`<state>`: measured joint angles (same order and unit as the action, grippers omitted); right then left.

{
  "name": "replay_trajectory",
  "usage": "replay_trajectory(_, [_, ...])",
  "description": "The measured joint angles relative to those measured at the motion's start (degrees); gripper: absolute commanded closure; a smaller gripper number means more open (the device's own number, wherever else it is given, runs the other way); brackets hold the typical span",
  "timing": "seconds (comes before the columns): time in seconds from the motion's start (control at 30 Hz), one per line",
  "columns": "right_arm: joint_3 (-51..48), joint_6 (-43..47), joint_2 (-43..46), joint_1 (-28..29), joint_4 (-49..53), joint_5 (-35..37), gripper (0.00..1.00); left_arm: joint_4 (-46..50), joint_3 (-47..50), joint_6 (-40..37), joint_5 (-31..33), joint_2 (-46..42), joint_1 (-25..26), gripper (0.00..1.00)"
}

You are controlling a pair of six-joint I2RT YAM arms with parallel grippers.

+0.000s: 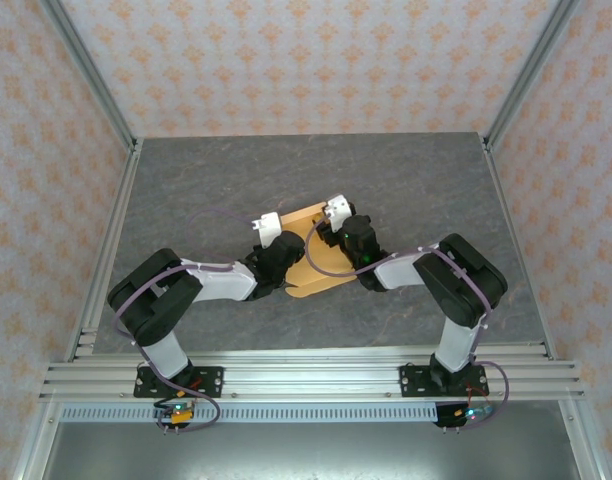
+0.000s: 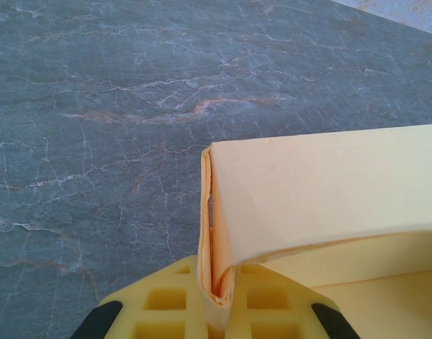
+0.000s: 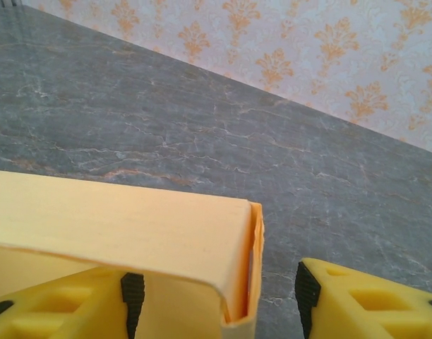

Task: Fold the paper box

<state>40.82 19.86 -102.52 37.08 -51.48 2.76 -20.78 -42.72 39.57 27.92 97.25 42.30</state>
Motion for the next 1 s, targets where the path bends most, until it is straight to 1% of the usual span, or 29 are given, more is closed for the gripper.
replay_trajectory(0.17, [0.1, -0.4, 0.0, 0.0, -0.5, 5.0, 0.52, 0.0, 0.0, 0.0, 0.0, 0.0, 0.0, 1.0])
replay_trajectory(0.23, [0.6, -0.8, -0.1, 0.0, -0.5, 7.1, 0.53, 0.0, 0.0, 0.0, 0.0, 0.0, 0.0, 1.0])
replay_trajectory(0.37, [1.8, -1.8, -0.9, 0.3, -0.6, 10.5, 0.52, -0.7, 0.0, 0.0, -0.3, 0.0, 0.1, 1.0])
replay_trajectory(0.43, [2.6, -2.4, -1.6, 0.5, -0.6, 11.9, 0.47, -0.9, 0.0, 0.0, -0.4, 0.0, 0.1, 1.0])
replay_trajectory(0.5, [3.3, -3.2, -2.2, 0.5, -0.6, 12.5, 0.46, -1.0, 0.0, -0.1, -0.4, 0.0, 0.1, 1.0])
replay_trajectory(0.63, [4.5, -4.3, -2.9, 0.6, -0.1, 12.7, 0.54, -1.3, 0.0, -0.2, -0.5, 0.0, 0.1, 1.0])
replay_trajectory(0.77, [5.3, -4.9, -3.2, 1.1, 0.2, 14.6, 0.66, -2.3, 0.0, -0.4, -0.6, 0.0, 0.1, 1.0])
replay_trajectory(0.87, [5.7, -5.0, -4.0, 1.7, 0.0, 17.6, 0.68, -3.0, -0.1, -0.6, -1.1, 0.0, 0.1, 1.0])
replay_trajectory(1.0, [6.3, -6.0, -5.7, 2.4, -0.5, 22.4, 0.74, -3.5, -0.5, -0.7, -2.4, 0.3, 0.1, 1.0])
